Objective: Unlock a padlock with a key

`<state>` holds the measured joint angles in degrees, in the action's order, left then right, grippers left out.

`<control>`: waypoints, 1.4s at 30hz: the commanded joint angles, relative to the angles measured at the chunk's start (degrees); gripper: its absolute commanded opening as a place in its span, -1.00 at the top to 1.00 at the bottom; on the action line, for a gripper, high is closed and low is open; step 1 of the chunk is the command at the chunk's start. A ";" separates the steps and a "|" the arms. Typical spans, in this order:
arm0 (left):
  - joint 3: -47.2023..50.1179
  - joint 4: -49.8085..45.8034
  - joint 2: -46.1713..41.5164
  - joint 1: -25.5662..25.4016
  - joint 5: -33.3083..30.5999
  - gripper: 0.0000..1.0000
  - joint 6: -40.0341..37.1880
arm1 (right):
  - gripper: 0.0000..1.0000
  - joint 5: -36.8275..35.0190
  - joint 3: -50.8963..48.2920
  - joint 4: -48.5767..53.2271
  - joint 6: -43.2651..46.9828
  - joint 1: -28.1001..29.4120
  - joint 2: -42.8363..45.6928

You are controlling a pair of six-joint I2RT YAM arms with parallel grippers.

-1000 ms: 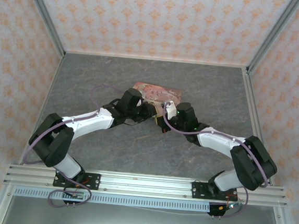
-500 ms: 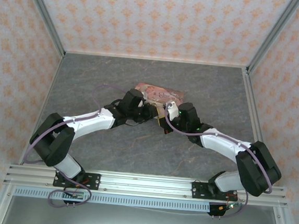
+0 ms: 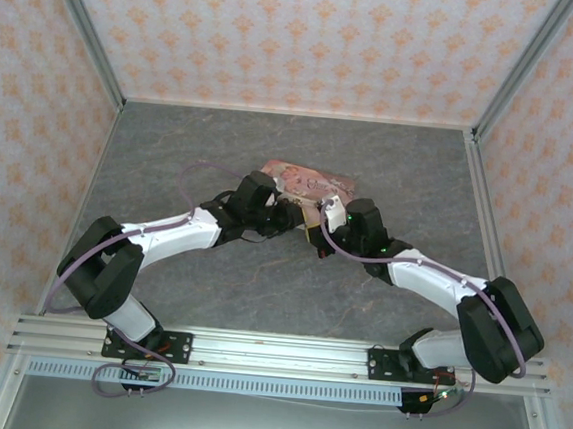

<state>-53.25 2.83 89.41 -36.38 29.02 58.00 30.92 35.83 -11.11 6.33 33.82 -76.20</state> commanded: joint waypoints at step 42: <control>-0.49 -1.04 0.24 0.21 2.85 0.83 2.68 | 1.00 0.25 -3.78 0.56 2.12 -0.86 5.25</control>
<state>-53.08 3.14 89.41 -36.71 29.74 59.07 31.09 33.56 -10.37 7.64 33.32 -73.06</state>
